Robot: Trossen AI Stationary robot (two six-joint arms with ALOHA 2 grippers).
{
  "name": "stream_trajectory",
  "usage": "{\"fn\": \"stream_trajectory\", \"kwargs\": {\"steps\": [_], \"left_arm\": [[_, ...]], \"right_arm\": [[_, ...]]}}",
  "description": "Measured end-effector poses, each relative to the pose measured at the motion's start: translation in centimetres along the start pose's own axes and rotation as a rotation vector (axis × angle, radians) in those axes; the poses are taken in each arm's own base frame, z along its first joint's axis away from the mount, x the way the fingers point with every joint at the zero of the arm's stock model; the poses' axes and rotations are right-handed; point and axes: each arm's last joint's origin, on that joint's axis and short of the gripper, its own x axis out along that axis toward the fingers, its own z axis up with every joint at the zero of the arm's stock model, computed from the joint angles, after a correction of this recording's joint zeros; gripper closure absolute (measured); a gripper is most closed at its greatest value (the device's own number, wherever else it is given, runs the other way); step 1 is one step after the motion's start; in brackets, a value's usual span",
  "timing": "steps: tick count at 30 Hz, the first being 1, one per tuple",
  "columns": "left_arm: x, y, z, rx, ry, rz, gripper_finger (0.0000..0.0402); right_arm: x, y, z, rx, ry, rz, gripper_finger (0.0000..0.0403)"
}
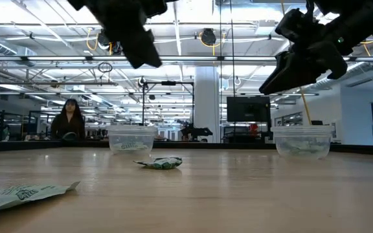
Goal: Pick and place Stevia / Truvia into bins
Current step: Put the truvia packet into the left container
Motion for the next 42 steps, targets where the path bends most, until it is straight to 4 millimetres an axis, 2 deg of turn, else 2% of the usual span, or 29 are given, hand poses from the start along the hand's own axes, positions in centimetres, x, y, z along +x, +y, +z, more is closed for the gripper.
{"fn": "stream_trajectory", "kwargs": {"steps": [4,7,9,15,22,30,34,42], "left_arm": [[1.6,-2.2,-2.0,0.109,-0.017,0.016,0.0314],[2.4,-2.9,-2.8,0.206,-0.084,0.064,0.0314],[2.7,-3.1,-3.0,0.211,-0.125,0.068,0.0314],[3.5,-2.7,-2.9,0.069,-0.19,0.063,0.0314],[7.4,-2.1,-4.2,0.099,-0.104,0.047,0.0314],[10.5,-1.5,-5.7,0.117,-0.054,0.056,0.0314],[11.5,-1.3,-6.5,0.129,-0.018,0.043,0.0314],[11.7,-1.0,-7.0,0.13,0.031,0.074,0.0314]], "right_arm": [[0.1,0.1,-0.5,-0.002,0.013,0.001,0.0293],[0.2,0.1,-0.8,-0.006,0.022,0.002,0.0293],[0.2,0.2,-1.2,-0.009,0.031,0.003,0.0293],[0.2,0.2,-1.1,-0.006,0.016,0.002,0.0293],[0.2,0.1,-0.4,0.023,-0.056,-0.002,0.0296],[0.2,0.1,-0.3,0.012,-0.065,-0.003,0.0297],[0.2,0.1,-0.2,-0.001,-0.069,-0.004,0.0297],[0.2,0.1,-0.2,-0.002,-0.069,-0.004,0.0298]]}}
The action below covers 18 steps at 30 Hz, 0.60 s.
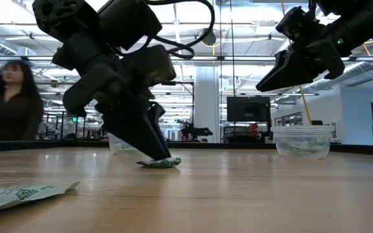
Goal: Pick and place Stevia / Truvia into bins
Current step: Put the truvia packet into the left container
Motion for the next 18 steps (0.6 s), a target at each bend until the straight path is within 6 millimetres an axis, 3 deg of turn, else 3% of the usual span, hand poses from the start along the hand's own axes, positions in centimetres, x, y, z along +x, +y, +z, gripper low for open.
{"fn": "stream_trajectory", "kwargs": {"steps": [12,18], "left_arm": [[0.49,-0.04,-0.81,-0.021,0.074,-0.005,0.0315],[0.47,0.05,-0.9,0.003,0.079,0.017,0.038]], "right_arm": [[0.0,0.0,-0.01,0.007,0.0,0.0,0.0297],[0.0,0.0,-0.02,0.007,0.001,0.0,0.0298]]}}
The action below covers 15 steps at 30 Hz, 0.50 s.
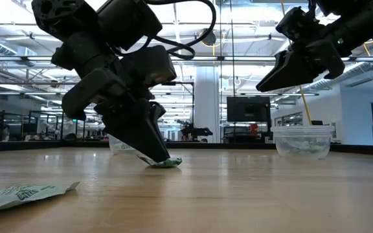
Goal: Pick and place Stevia / Truvia into bins
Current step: Put the truvia packet into the left container
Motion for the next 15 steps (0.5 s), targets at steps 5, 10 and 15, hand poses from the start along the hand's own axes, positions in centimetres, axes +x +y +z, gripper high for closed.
{"fn": "stream_trajectory", "kwargs": {"steps": [5,10,15], "left_arm": [[-0.3,0.0,0.4,0.041,-0.041,0.018,0.0393],[-2.8,0.4,1.7,0.076,-0.099,0.13,0.0396],[-6.1,1.1,2.5,0.043,-0.113,0.2,0.0398]], "right_arm": [[0.0,0.0,0.0,-0.001,0.0,0.0,0.0298],[0.0,0.0,0.0,-0.002,0.0,0.0,0.0299],[0.0,0.0,-0.1,-0.004,0.004,0.0,0.03]]}}
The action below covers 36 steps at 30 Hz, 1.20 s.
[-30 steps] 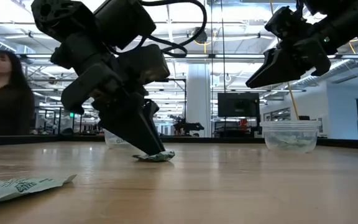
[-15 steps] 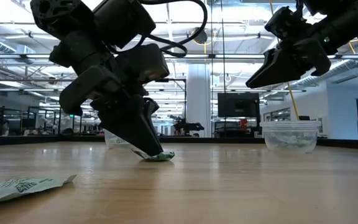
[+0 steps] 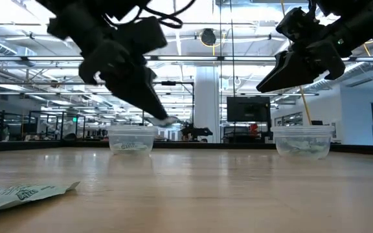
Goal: Pick and place Stevia / Truvia into bins
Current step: Put the truvia packet into the left container, then put the stevia packet into the right container
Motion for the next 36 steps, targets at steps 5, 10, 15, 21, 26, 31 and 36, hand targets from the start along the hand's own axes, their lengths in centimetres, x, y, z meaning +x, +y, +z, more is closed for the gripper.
{"fn": "stream_trajectory", "kwargs": {"steps": [5,10,15,21,26,31,36], "left_arm": [[-2.8,2.1,0.3,-0.005,0.042,0.153,0.0398],[-3.9,5.6,-1.1,-0.183,0.159,0.316,0.0396],[-3.1,8.2,-2.4,-0.332,0.234,0.357,0.0395],[-1.3,9.1,-3.7,-0.373,0.305,0.291,0.0398],[-1.0,9.2,-4.0,-0.386,0.329,0.334,0.0384],[-1.7,9.4,-3.6,-0.379,0.297,0.395,0.0369],[-1.8,9.4,-3.6,-0.382,0.303,0.396,0.0356]], "right_arm": [[0.0,0.0,0.0,0.001,0.0,0.0,0.03],[0.0,0.0,0.0,0.002,0.001,0.0,0.03],[0.0,0.0,0.0,0.003,-0.002,0.0,0.03],[0.0,0.0,0.0,0.004,-0.003,0.0,0.03],[0.0,0.0,0.0,0.003,-0.003,0.0,0.03],[0.0,0.0,0.0,0.003,-0.004,0.001,0.03],[0.0,0.1,0.0,0.004,-0.007,0.037,0.03]]}}
